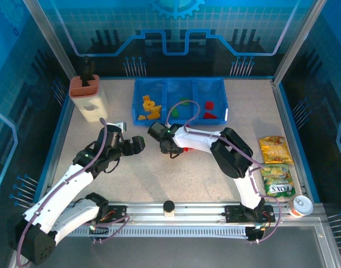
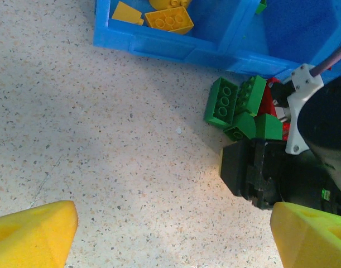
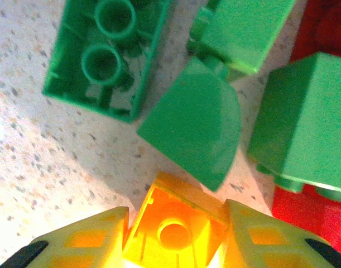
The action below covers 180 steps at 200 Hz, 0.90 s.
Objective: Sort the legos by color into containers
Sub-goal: Pick up the lego from the center of the table, then place the lego in the container.
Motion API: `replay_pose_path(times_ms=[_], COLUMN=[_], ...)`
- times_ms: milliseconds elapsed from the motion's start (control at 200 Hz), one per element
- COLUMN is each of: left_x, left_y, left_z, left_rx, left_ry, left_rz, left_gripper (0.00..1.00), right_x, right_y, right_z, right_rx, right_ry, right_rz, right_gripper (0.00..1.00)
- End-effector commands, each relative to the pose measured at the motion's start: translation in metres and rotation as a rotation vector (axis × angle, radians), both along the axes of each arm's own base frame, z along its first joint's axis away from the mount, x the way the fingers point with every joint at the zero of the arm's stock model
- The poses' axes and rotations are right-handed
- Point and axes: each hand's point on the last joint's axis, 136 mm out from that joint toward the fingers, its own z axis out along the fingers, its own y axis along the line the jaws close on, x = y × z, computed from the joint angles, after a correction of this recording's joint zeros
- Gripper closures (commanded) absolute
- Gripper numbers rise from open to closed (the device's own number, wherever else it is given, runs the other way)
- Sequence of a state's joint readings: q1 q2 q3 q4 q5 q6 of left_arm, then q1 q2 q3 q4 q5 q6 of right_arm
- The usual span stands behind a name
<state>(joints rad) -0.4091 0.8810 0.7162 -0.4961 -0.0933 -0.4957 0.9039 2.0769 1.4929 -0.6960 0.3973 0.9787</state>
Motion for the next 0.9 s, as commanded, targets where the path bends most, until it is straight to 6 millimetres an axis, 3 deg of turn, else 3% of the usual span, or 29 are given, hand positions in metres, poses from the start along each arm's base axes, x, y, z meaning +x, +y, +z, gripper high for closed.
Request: replay_pose_path(times_ms=[0, 125, 235, 435, 555, 790, 810, 895], left_x=[-0.005, -0.006, -0.006, -0.012, -0.018, -0.03, -0.031, -0.032], left_y=[0.004, 0.003, 0.004, 0.004, 0.007, 0.008, 0.007, 0.006], left_z=[-0.004, -0.003, -0.002, -0.003, -0.003, -0.001, 0.0, 0.0], left_rx=[0.021, 0.014, 0.011, -0.002, -0.003, -0.04, -0.046, -0.06], left_ry=[0.002, -0.001, -0.003, 0.009, 0.012, 0.013, 0.011, 0.008], left_rz=[0.001, 0.001, 0.004, 0.004, 0.009, 0.011, 0.01, 0.004], left_gripper=[0.1, 0.1, 0.1, 0.1, 0.1, 0.1, 0.11, 0.11], right_x=[-0.016, -0.017, -0.011, 0.024, 0.052, 0.108, 0.113, 0.133], right_y=[-0.018, -0.016, 0.001, 0.05, 0.067, 0.085, 0.086, 0.095], right_z=[0.009, 0.027, 0.046, 0.087, 0.105, 0.114, 0.103, 0.101], right_rx=[-0.068, -0.052, 0.007, 0.117, 0.114, 0.157, 0.147, 0.152], right_ry=[0.002, -0.028, -0.066, -0.122, -0.141, -0.16, -0.147, -0.184], right_rz=[0.021, 0.057, 0.126, 0.307, 0.36, 0.38, 0.38, 0.396], right_gripper=[0.66, 0.65, 0.65, 0.64, 0.64, 0.64, 0.64, 0.63])
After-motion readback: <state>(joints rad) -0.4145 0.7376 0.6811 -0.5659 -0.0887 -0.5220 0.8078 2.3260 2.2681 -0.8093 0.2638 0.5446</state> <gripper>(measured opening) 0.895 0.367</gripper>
